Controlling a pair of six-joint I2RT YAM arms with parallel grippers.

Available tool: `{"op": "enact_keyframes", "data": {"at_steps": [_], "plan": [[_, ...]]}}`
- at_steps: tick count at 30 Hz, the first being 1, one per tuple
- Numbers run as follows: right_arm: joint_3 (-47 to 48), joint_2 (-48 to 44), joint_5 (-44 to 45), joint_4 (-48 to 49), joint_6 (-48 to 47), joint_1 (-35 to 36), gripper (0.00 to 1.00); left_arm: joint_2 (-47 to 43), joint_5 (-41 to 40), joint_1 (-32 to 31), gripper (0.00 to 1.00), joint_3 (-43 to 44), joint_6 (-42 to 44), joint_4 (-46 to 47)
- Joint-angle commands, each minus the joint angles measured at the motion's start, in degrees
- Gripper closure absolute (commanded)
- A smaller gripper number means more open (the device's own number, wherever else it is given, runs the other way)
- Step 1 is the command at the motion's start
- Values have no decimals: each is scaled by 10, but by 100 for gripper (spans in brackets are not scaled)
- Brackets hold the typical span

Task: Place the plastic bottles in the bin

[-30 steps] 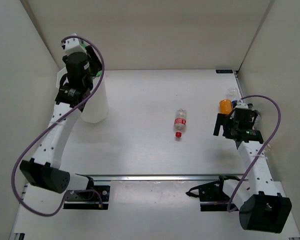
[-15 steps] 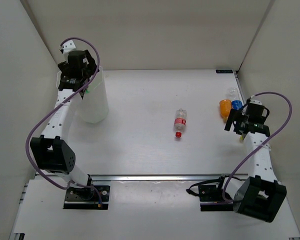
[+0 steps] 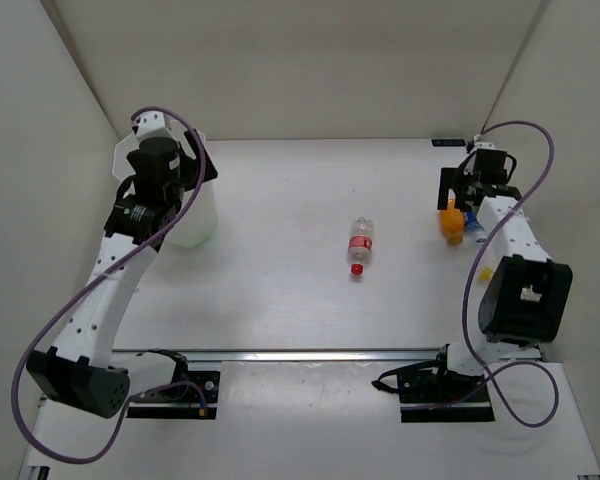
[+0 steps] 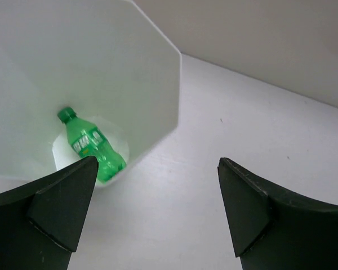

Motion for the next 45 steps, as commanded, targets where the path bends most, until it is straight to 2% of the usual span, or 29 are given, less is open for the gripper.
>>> {"op": "enact_keyframes", "data": {"at_steps": [1,4,7,12,16,20,22,25,26,29,31,32,33,36,39,40,42,44,45], "plan": [[83,73,29,41,-29,11,0,-36,34,-14,2,-48,-30,-46],[126,125,33,54,-35,14,1,-61,86,-8,2,-104,-44,-41],[156,172,25,46,-42,11,1,-53,82,-15,1,-111,-41,-76],[187,229,23,14,-40,10,9,-66,101,-5,1,-126,-48,-89],[155,231,18,15,-39,14,11,-79,96,2,1,-130,-59,-87],[124,230,13,17,-23,16,18,-76,98,1,2,-119,-66,-88],[113,230,-4,15,-8,11,26,-79,103,-1,1,-118,-62,-82],[107,231,-12,14,4,8,27,-76,110,0,1,-111,-63,-82],[106,232,-16,11,4,11,30,-78,115,-2,1,-109,-63,-83],[115,217,-25,-5,12,21,57,-78,145,-9,1,-110,-63,-69],[118,188,-40,-7,22,29,67,-74,180,-18,1,-107,-60,-55],[120,172,-61,-10,33,38,73,-71,207,-27,2,-111,-56,-44],[122,164,-73,-18,35,40,74,-66,220,-39,1,-110,-50,-41],[128,115,-156,-40,79,67,72,-50,315,-83,1,-122,-27,12],[100,44,-331,-25,141,97,72,-26,447,-113,1,-153,-41,107],[80,33,-350,2,158,121,72,-16,466,-114,1,-161,-61,131],[37,-16,-419,64,246,141,73,-9,559,-120,1,-196,-101,231],[-13,-45,-476,141,323,157,74,-9,590,-132,2,-223,-132,322],[-24,-59,-519,194,381,167,75,-8,568,-153,2,-229,-139,334]]}}
